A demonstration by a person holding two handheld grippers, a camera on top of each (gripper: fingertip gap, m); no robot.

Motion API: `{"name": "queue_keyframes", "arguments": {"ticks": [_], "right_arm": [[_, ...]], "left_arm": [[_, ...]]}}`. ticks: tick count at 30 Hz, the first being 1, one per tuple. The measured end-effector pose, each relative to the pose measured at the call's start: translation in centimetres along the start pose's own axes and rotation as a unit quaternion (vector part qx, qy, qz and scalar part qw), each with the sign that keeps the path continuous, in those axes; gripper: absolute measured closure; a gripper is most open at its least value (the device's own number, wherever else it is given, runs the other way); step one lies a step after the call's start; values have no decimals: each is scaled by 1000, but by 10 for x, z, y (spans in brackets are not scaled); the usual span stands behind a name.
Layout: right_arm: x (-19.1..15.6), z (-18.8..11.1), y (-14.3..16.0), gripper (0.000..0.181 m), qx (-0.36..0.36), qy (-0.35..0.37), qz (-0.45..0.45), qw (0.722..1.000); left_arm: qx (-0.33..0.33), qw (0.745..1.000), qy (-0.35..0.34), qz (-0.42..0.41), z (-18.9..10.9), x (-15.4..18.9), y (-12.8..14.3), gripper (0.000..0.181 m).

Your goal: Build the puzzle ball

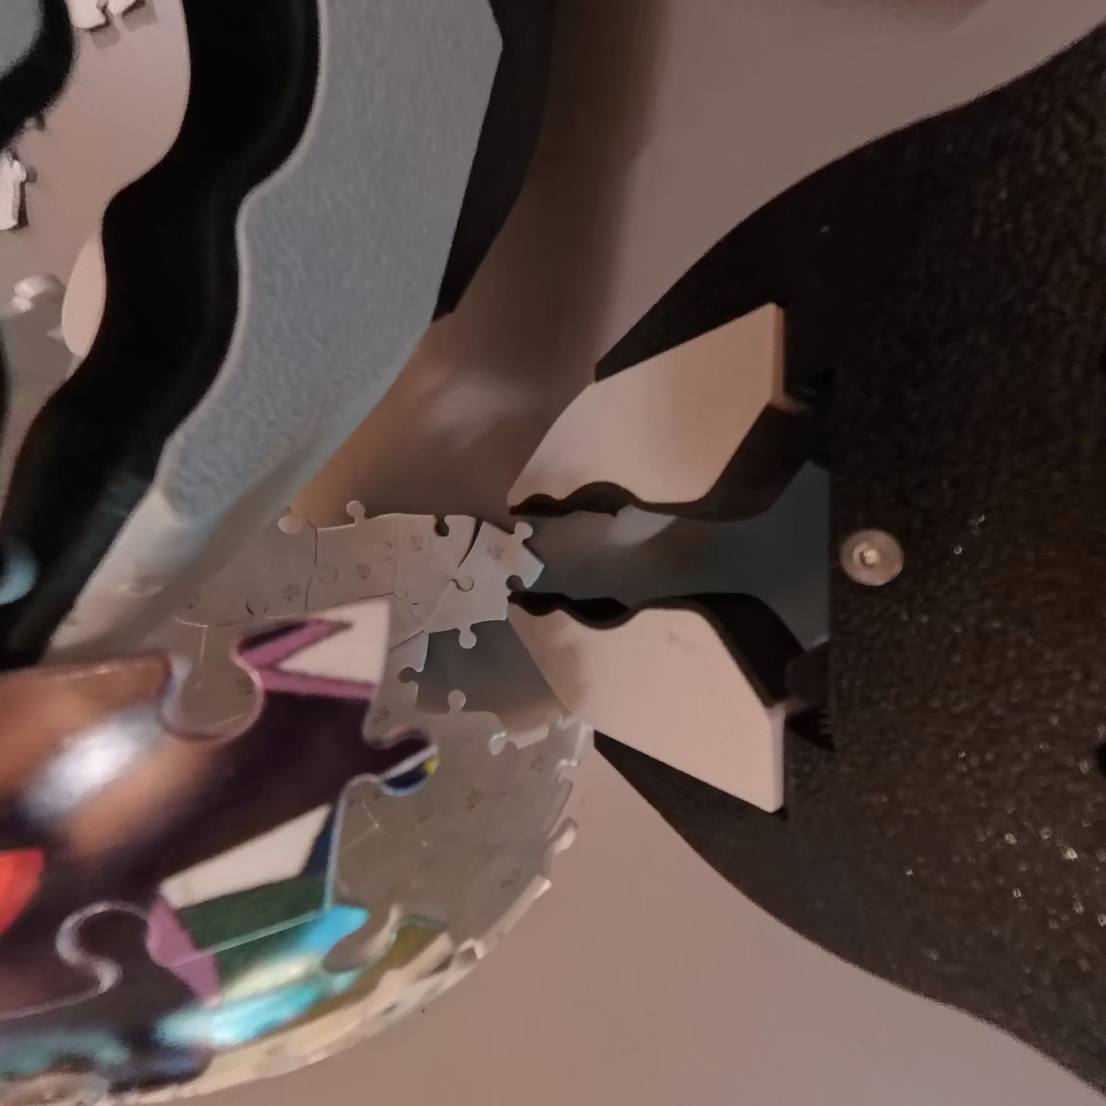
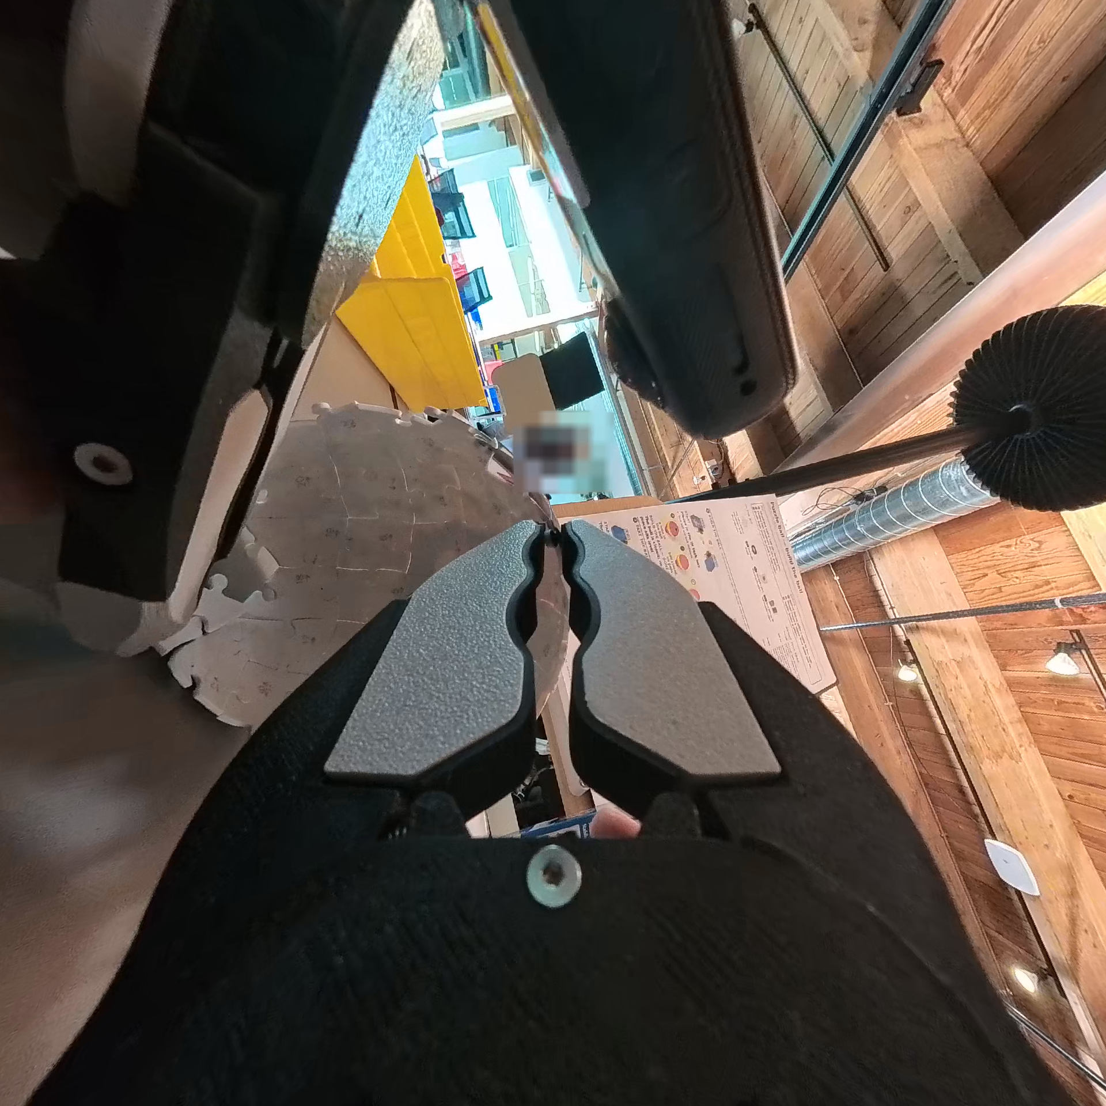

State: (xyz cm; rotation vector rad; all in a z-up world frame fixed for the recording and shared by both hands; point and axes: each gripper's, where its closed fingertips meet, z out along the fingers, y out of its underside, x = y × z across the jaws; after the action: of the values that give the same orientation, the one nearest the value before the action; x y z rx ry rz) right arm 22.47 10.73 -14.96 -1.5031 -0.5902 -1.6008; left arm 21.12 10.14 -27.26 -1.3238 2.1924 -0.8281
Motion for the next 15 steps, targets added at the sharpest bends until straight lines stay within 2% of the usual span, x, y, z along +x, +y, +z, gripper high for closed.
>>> {"name": "queue_keyframes", "arguments": {"ticks": [5,8,10,12,15], "right_arm": [[0,0,0,176,0,0,1,1000],[0,0,0,176,0,0,1,1000],[0,0,0,176,-1,0,1,1000],[0,0,1,176,-1,0,1,1000],[0,0,0,176,0,0,2,1000]], "left_arm": [[11,1000,-5,5,-2,-1,-3,157],[44,999,-12,18,-6,-1,-11,157],[56,998,-33,22,-9,-6,-13,165],[74,996,-50,25,-13,-11,-16,181],[109,989,-59,77,-17,-12,-23,181]]}}
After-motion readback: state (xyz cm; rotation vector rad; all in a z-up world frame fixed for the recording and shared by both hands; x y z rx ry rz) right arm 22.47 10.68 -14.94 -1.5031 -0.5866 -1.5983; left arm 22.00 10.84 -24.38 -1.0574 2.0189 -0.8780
